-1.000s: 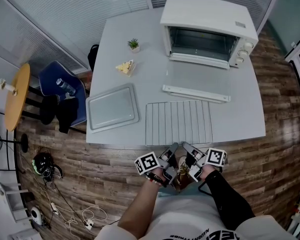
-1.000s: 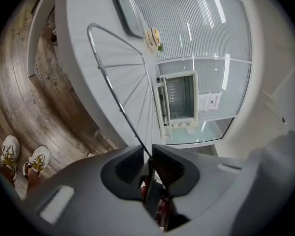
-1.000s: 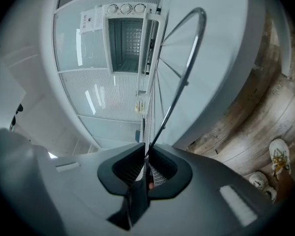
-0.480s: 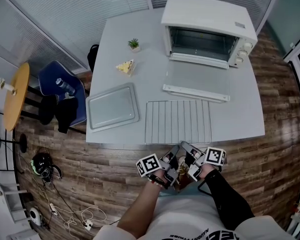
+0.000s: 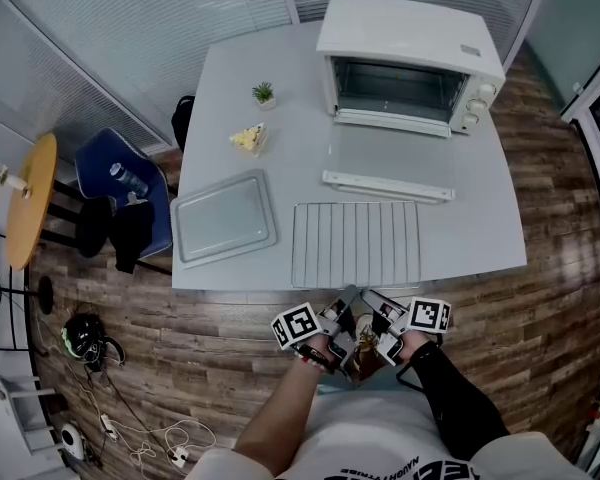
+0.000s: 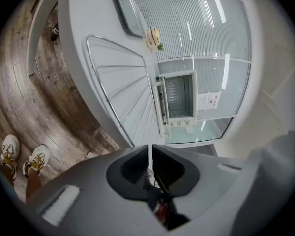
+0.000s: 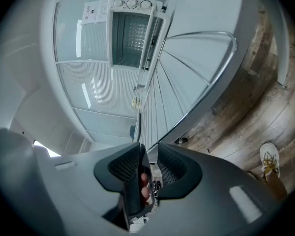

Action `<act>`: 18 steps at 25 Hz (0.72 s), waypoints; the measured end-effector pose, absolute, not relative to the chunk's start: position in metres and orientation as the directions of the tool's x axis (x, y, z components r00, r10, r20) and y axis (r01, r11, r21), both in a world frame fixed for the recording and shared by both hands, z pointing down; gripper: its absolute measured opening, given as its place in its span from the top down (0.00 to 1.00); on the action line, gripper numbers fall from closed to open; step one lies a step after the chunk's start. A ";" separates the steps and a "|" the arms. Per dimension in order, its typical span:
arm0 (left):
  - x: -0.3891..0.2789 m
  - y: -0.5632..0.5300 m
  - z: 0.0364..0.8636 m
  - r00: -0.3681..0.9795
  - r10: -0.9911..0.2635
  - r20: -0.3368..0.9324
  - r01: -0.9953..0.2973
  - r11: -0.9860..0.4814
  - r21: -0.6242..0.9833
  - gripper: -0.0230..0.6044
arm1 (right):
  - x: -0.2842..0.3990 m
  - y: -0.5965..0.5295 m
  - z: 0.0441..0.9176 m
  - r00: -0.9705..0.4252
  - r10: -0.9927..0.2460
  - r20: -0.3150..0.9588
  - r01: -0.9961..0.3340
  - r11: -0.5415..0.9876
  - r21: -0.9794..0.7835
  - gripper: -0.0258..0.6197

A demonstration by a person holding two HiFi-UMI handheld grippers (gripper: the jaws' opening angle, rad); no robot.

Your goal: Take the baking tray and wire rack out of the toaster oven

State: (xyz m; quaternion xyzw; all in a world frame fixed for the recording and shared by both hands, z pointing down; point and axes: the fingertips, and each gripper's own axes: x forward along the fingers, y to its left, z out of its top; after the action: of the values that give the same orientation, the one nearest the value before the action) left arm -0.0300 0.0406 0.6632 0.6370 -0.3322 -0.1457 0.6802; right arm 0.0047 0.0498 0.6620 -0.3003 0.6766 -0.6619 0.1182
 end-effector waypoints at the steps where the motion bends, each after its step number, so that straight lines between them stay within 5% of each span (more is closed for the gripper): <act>1: -0.031 0.042 0.664 0.737 -0.620 0.269 -0.226 0.148 0.963 0.86 | 0.006 0.051 0.664 -0.788 -0.564 0.249 -0.261 -0.061 -0.963 0.82; 12: -0.037 0.051 0.665 0.738 -0.616 0.275 -0.234 0.147 0.961 0.86 | 0.010 0.058 0.664 -0.757 -0.587 0.289 -0.315 -0.061 -0.947 0.79; 18: -0.048 0.050 0.653 0.736 -0.598 0.318 -0.363 0.047 0.930 0.86 | 0.013 0.065 0.660 -0.740 -0.579 0.342 -0.408 -0.019 -0.913 0.79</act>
State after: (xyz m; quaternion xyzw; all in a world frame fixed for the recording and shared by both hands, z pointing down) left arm -0.0477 0.0504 0.6527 0.6840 -0.3512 -0.0925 0.6326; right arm 0.0135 0.0651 0.6604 -0.3538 0.6970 -0.6199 0.0690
